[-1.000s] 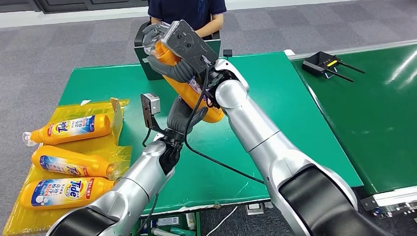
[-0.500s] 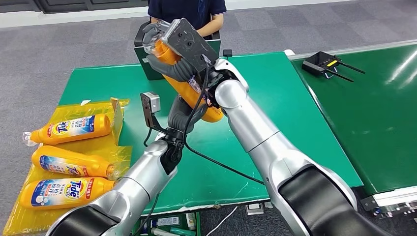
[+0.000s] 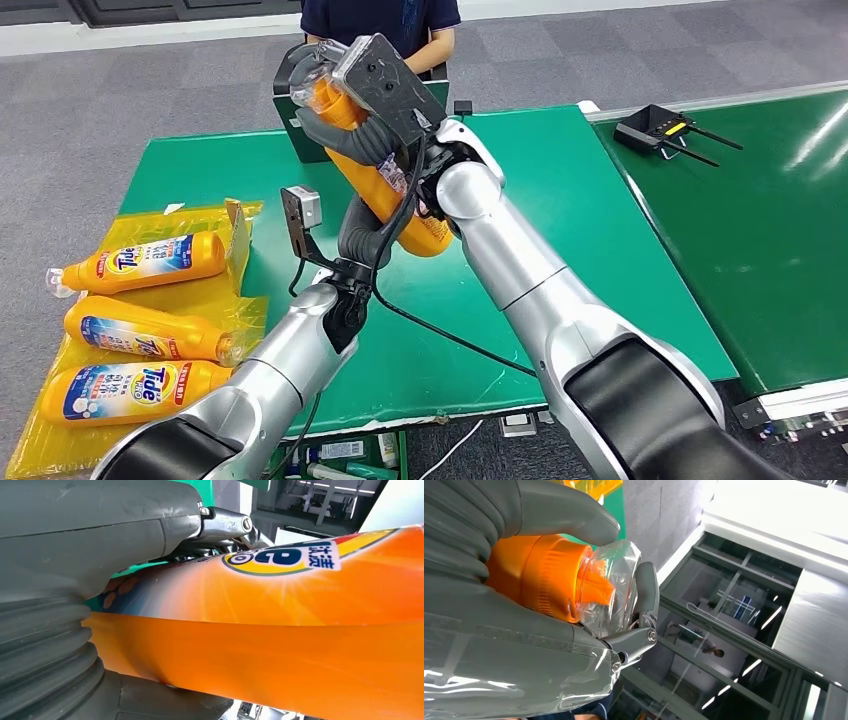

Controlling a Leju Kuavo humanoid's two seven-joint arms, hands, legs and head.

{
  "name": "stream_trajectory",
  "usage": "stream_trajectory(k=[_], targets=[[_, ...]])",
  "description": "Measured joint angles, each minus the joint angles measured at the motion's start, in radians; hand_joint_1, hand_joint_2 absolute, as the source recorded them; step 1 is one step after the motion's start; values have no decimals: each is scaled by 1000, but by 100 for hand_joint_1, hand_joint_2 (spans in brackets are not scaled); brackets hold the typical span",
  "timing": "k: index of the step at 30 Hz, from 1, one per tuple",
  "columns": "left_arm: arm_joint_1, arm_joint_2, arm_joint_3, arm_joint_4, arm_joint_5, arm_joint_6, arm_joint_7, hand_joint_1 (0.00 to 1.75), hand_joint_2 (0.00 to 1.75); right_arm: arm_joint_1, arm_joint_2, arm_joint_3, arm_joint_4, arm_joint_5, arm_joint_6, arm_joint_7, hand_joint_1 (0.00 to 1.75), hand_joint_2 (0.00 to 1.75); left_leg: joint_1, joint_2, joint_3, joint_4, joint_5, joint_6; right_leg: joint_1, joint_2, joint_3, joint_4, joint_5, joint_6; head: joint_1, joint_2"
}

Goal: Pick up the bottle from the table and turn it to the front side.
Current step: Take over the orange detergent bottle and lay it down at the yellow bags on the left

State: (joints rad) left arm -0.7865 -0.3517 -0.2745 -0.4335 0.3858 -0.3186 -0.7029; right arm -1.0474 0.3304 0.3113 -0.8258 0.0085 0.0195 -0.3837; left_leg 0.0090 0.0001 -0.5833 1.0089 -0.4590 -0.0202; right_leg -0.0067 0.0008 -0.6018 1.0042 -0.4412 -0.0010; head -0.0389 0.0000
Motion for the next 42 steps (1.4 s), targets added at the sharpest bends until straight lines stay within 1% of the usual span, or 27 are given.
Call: stream_trajectory(k=[13, 14, 17, 18, 27, 32, 36, 42], targets=[[0, 0, 0, 0, 6, -1, 1, 175, 175, 0, 1, 0, 2, 0, 0, 0, 175, 175, 0, 0, 0, 0, 0, 0, 0, 0, 0, 0, 0, 0, 0, 0], [0, 0, 0, 0, 10, -1, 1, 175, 175, 0, 1, 0, 2, 0, 0, 0, 134, 175, 0, 0, 0, 0, 0, 0, 0, 0, 0, 0, 0, 0, 0, 0], [0, 0, -1, 0, 19, 0, 1, 175, 175, 1, 1, 0, 2, 0, -1, 0, 3, 175, 0, 0, 0, 0, 0, 0, 0, 0, 0, 0, 0, 0, 0, 0], [0, -1, -1, 0, 21, 0, 1, 175, 175, 1, 2, 0, 2, -1, -1, 0, 0, 175, 0, 0, 0, 0, 0, 0, 0, 0, 0, 0, 0, 0, 0, 0], [-2, -3, -1, -1, 15, 2, 1, 175, 175, 6, 4, 0, 2, -3, 7, 10, 0, 175, 0, 0, 0, 0, 0, 0, 0, 0, 0, 0, 0, 0, 0, 0], [-2, 3, 0, -2, -26, 18, 0, 175, 175, 24, 4, 0, -19, -4, -4, 13, 0, 175, 0, 0, 0, 0, 0, 0, 0, 0, 0, 0, 0, 0, 0, 0], [-3, 23, 4, -8, -100, 51, 0, 175, 175, 64, -6, 0, -75, 3, -13, 19, 0, 175, 0, 0, 0, 0, 0, 0, 0, 0, 0, 0, 0, 0, 0, 0], [-4, 72, 23, -24, -216, 112, 0, 175, 175, 165, -45, 0, -198, 7, -12, 22, 0, 175, 0, 0, 0, 0, 0, 0, 0, 0, 0, 0, 0, 0, 0, 0]])
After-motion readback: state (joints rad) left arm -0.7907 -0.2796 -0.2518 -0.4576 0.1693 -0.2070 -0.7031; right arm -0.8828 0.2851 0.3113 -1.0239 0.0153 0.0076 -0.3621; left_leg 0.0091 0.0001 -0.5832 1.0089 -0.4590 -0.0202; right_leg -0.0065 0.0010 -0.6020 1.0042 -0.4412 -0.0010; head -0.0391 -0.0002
